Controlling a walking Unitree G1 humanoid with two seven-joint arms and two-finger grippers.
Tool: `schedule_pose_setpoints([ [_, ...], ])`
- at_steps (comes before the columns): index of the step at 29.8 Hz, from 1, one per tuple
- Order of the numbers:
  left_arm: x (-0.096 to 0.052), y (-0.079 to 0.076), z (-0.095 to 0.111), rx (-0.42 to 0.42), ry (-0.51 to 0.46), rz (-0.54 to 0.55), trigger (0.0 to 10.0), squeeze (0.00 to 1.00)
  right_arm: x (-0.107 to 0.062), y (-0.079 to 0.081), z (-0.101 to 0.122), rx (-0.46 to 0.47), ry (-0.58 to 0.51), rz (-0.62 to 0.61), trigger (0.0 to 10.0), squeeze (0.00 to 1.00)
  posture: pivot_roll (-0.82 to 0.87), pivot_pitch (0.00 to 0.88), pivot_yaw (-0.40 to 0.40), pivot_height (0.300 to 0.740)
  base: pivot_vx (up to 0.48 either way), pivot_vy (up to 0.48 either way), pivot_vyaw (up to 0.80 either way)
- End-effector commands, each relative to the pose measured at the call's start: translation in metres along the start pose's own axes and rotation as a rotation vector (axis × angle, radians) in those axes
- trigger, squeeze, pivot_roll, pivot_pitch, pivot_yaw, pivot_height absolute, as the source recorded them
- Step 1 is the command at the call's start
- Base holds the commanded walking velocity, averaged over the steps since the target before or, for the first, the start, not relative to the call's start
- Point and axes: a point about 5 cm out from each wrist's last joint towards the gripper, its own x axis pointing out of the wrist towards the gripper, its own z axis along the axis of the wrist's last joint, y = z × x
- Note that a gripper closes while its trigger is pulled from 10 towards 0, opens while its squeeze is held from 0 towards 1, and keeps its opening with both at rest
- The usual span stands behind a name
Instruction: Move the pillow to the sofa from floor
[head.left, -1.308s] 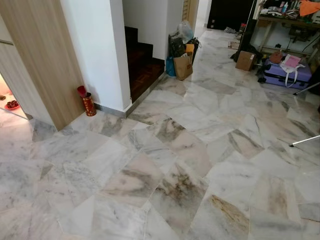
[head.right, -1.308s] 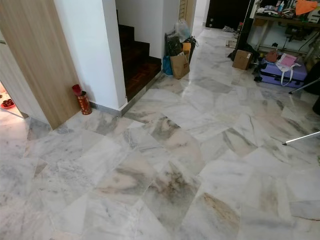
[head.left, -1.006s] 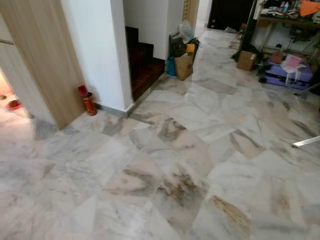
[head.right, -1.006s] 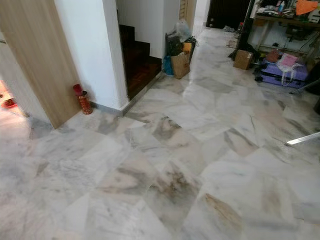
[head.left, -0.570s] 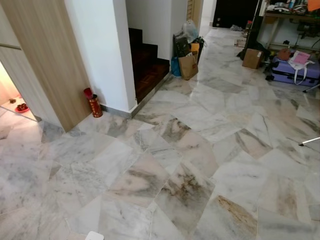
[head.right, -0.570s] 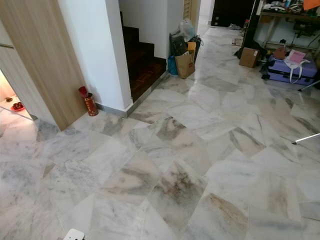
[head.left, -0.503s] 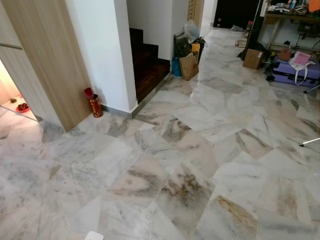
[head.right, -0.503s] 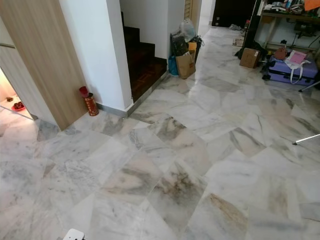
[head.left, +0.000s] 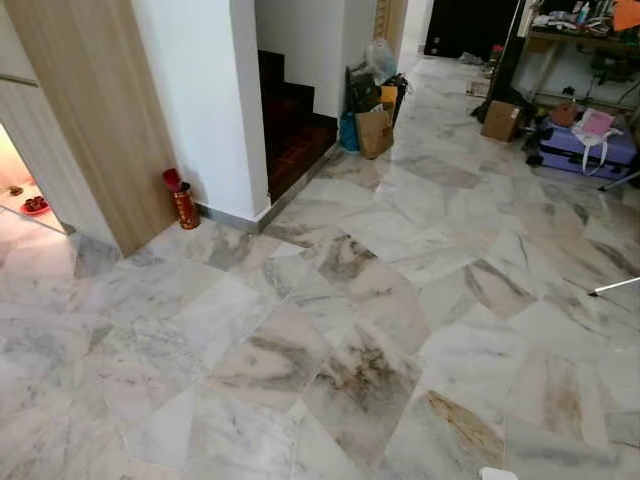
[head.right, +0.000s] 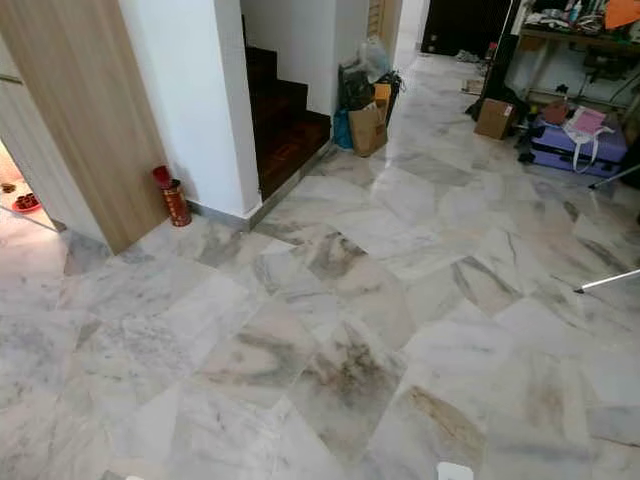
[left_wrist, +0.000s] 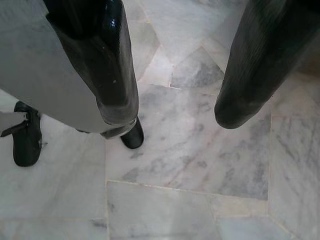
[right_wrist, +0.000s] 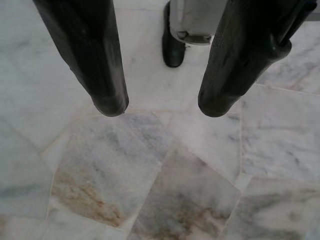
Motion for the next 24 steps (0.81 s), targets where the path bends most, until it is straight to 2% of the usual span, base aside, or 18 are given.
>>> schedule_pose_setpoints([
  [1, -0.0021, 0.0039, -0.0109, -0.004, 0.038, 0.009, 10.0, 0.00, 0.0002, 0.0027, -0.0001, 0.023, -0.007, -0.008, 10.0, 0.00, -0.07, 0.000, 0.006, 0.740, 0.000, 0.000, 0.80],
  [8, -0.0013, 0.0052, -0.0062, 0.006, 0.027, 0.011, 10.0, 0.00, -0.0010, 0.0046, -0.0066, 0.025, 0.009, -0.005, 10.0, 0.00, -0.07, 0.000, 0.014, 0.740, 0.000, 0.000, 0.80],
  [10, -0.0010, 0.0053, -0.0044, 0.009, 0.024, 0.012, 10.0, 0.00, -0.0011, 0.0027, -0.0055, 0.047, 0.000, -0.017, 10.0, 0.00, -0.07, 0.000, 0.014, 0.740, 0.000, 0.000, 0.80],
  [24, -0.0005, 0.0015, -0.0043, -0.011, 0.023, 0.008, 10.0, 0.00, 0.0005, 0.0029, 0.0019, 0.031, -0.018, -0.010, 10.0, 0.00, -0.06, 0.000, -0.002, 0.740, 0.000, 0.000, 0.80],
])
